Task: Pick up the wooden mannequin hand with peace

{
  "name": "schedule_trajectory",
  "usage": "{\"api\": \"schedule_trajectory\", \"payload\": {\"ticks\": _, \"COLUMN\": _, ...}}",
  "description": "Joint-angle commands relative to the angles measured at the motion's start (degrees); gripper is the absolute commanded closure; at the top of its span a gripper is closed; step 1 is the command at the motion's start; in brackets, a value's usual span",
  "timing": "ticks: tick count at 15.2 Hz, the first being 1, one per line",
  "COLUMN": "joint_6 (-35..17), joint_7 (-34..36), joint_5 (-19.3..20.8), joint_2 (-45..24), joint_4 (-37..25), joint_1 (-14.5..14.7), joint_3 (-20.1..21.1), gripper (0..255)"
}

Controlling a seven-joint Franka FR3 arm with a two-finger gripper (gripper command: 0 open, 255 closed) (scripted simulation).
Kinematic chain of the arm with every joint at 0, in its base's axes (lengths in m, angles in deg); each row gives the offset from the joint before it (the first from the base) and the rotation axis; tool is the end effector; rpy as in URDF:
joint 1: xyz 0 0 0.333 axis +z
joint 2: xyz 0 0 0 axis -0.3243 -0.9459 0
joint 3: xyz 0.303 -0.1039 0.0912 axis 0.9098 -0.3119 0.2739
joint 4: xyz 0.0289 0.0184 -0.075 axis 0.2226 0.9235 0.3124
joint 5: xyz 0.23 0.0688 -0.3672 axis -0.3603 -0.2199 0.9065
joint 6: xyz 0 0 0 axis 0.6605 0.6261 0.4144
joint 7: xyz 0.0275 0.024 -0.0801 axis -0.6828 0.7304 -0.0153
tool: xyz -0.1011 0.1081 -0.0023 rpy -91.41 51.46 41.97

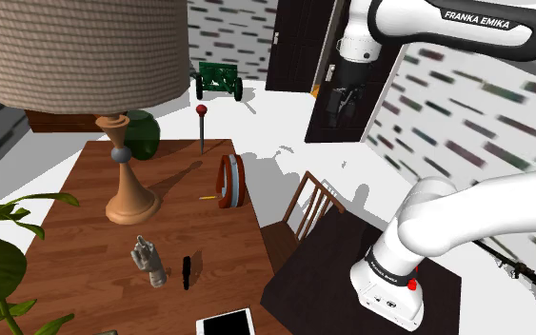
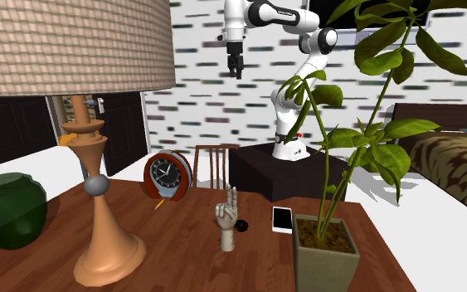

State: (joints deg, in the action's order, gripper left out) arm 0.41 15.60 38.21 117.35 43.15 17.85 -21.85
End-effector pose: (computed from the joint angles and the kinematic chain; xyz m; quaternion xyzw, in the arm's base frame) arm 0.3379 -0.0456 0.5667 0.9976 -0.0434 -0.0340 0.0427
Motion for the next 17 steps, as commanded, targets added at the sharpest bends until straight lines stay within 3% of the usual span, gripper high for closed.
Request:
{"api": "schedule_trajectory", "payload": {"ticks": 1, "joint_6": 0.0, "joint_7": 0.0, "joint_5": 0.0, "joint_2": 0.0, "joint_4": 0.0, "joint_1": 0.0, "joint_3": 0.0, "gripper": 0}}
{"api": "schedule_trajectory", "payload": {"ticks": 9, "joint_6": -8.5, "joint_7": 9.49, "joint_5": -4.99, "joint_2": -8.51, "joint_4": 1.86, "joint_1": 2.87, "joint_3": 7.3, "gripper": 0}}
{"api": "schedule_trajectory", "payload": {"ticks": 17, "joint_6": -16.75, "joint_7": 18.53, "joint_5": -7.74, "joint_2": -21.01, "joint_4": -0.84, "joint_1": 5.19, "joint_3": 14.13, "gripper": 0}}
